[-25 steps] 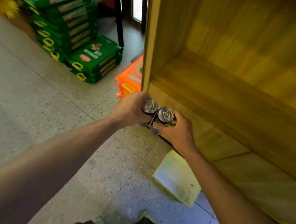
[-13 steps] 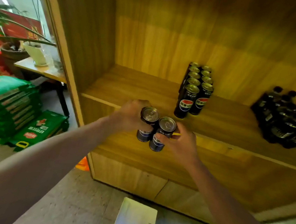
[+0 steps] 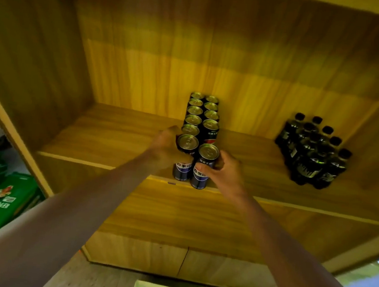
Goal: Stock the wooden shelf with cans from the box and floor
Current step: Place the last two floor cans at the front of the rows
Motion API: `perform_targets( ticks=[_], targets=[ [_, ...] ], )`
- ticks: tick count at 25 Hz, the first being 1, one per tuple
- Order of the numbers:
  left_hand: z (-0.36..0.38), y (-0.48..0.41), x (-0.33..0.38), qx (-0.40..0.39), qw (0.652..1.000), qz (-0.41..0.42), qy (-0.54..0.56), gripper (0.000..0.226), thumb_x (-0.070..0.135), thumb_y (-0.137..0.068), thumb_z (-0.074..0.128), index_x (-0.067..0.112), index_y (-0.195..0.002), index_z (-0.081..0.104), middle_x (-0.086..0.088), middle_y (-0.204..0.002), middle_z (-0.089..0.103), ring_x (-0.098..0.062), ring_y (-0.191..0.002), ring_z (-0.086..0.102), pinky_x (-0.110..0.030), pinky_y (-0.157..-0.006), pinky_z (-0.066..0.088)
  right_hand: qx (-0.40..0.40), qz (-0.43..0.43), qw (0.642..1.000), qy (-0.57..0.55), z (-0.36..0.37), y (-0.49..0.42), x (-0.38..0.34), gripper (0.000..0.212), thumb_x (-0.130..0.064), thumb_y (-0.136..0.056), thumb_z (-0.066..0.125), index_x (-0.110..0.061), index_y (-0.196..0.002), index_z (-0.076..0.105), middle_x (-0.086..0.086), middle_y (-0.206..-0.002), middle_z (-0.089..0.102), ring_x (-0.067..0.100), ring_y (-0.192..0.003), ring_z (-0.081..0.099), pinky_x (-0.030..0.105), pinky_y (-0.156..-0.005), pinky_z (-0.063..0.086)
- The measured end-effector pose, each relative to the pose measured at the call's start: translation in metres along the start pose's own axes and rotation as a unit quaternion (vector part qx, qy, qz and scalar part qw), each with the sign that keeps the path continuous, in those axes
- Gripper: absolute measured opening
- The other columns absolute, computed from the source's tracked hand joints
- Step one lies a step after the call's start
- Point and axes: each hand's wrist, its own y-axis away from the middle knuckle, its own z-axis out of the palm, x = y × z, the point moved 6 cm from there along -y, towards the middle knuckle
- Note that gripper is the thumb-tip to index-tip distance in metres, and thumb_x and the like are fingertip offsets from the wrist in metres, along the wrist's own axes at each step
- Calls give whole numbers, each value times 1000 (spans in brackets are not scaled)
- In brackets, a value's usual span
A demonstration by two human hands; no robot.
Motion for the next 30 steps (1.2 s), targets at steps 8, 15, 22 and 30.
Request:
perform_targets(
  ticks=[8,15,22,30],
  targets=[
    [2,2,-10,28,999,-16,21,55,22,-59,92,26,-97,53,22,-80,55,8,-72,52,-4,-46,41,-1,-8,1000,23,6,-24,7,55,-40,-77,84,-22,-124,61,-20,-105,68,-13,-92,62,17,-78,51],
    [5,8,-16,34,999,-24,3,53,29,-60,94,24,-95,53,21,-78,53,7,-70,51,-7,-46,39,0,-13,999,37,2,-36,2,54,-32,-81,82,-11,-125,59,6,-124,70,21,-112,66,47,-94,56],
    [6,5,-18,22,999,-35,7,55,28,-61,94,20,-101,59,15,-85,59,-7,-80,59,-15,-59,43,8,-11,998,53,1,-47,1,53,-29,-82,82,-7,-125,59,11,-125,69,26,-113,66,49,-95,55],
    [6,5,-19,19,999,-29,2,55,34,-59,94,28,-95,55,22,-81,57,8,-74,54,-14,-56,41,11,-26,996,82,-4,-51,-2,53,-32,-81,83,-8,-123,60,10,-123,70,23,-110,67,46,-92,56]
  ],
)
